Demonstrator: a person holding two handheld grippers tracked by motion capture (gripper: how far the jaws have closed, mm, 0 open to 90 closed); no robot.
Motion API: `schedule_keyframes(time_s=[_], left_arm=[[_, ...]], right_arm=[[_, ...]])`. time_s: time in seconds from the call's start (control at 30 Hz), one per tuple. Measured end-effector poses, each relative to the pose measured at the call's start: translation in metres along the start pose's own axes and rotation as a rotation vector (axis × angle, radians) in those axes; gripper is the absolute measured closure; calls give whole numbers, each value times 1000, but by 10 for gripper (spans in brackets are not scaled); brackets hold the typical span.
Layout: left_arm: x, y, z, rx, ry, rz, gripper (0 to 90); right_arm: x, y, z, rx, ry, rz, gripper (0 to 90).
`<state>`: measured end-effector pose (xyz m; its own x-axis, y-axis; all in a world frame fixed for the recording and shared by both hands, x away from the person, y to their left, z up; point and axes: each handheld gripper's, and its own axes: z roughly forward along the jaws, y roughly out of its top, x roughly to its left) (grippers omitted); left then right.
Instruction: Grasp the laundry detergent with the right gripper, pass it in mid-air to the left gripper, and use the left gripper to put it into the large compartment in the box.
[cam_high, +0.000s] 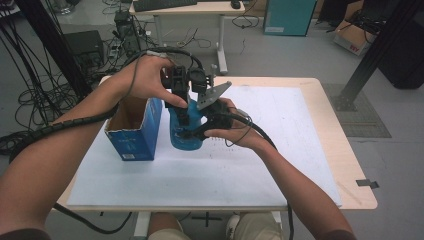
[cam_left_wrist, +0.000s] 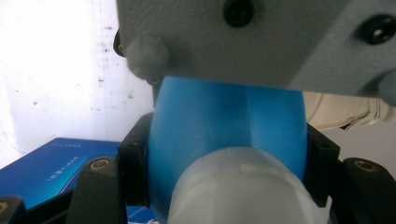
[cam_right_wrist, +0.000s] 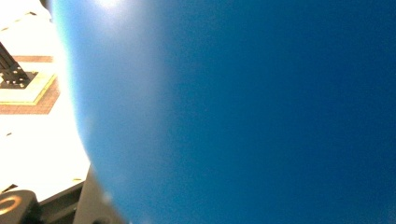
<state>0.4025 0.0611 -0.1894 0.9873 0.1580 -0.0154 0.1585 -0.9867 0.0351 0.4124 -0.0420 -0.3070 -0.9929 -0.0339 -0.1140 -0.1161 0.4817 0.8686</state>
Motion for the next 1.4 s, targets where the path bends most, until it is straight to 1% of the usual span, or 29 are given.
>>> schedule_keyframes(time_s=[0.03,0.53,0.63,0.7,0.73,0.77,0.8,0.83,0.87,0.93,0.97,1.0,1.03,1.07,1.1,1.13,1.17,1.2,1.23,1.3,1.33,1.37,1.4], left_arm=[[0,0,2,-8,5,2,369],[0,-1,0,-8,10,-2,370],[0,-1,1,-7,4,0,370],[0,-2,0,-3,-3,-9,370],[0,-3,0,-6,8,-5,370],[0,-3,0,-6,8,-5,370],[0,-3,0,-7,6,-8,370],[0,-3,0,-7,-1,-11,370],[0,-4,0,-6,0,-12,370],[0,-4,0,-1,-2,-15,370],[0,-5,0,0,0,-18,370],[1,-5,-1,7,0,-19,370],[1,-6,-1,5,-4,-22,370],[2,-7,-1,3,-2,-23,370],[1,-7,-1,-8,-23,-43,369],[1,-8,-2,-7,-21,-43,370],[2,-8,-2,-2,-30,-48,370],[1,-9,-2,-3,-13,-48,370],[2,-9,-3,7,-29,-52,370],[3,-9,-4,15,-44,-48,369],[1,-9,-3,-22,-44,-97,369],[1,-9,-3,-20,-30,-96,369],[1,-9,-4,-19,-18,-107,369]], right_arm=[[0,0,0,-2,1,1,408],[-1,0,-1,-14,0,0,409],[0,1,0,-16,3,0,409],[-1,1,0,-16,3,-1,408],[0,1,0,-17,5,0,405],[0,1,0,-17,5,0,405],[-2,0,1,-15,-16,-22,400],[-2,0,1,-15,-16,-22,400],[-2,0,1,-16,-15,-18,395],[-1,0,1,-17,-12,-12,380],[-1,0,1,-12,-20,-12,346],[-1,0,1,-12,-20,-12,346],[0,0,0,-10,-13,-4,321],[1,0,0,2,-20,5,293],[1,-1,-1,9,-29,12,277],[0,-2,-3,3,-33,4,243],[0,-2,-3,3,-33,4,243],[-1,-2,-4,6,-36,-2,242],[-3,-4,-4,22,-54,-25,237],[-2,-5,-6,53,-65,-38,222],[-1,-6,-7,66,-66,-35,216],[-1,-8,-8,78,-68,-29,206],[-1,-9,-10,90,-72,-25,176]])
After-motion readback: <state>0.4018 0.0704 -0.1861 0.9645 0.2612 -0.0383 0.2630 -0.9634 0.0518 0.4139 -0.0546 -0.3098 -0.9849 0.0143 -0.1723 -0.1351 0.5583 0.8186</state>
